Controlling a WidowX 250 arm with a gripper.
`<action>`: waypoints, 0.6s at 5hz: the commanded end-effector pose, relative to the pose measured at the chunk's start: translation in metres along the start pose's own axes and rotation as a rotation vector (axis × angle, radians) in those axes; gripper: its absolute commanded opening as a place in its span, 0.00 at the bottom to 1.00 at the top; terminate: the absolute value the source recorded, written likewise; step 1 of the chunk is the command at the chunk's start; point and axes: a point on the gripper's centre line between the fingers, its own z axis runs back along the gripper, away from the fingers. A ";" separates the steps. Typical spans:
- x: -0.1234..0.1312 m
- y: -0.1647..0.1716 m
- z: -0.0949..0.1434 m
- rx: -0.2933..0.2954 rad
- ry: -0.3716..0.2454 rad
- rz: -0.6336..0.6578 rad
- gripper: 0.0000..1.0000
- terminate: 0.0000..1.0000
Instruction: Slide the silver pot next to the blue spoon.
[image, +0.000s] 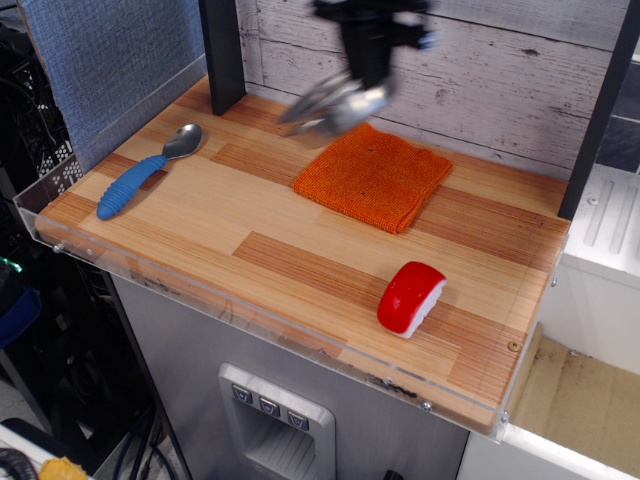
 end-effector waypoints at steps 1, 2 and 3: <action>-0.054 0.045 0.000 0.060 0.038 0.063 0.00 0.00; -0.070 0.047 -0.006 0.067 0.068 0.054 0.00 0.00; -0.076 0.046 -0.010 0.081 0.081 0.038 0.00 0.00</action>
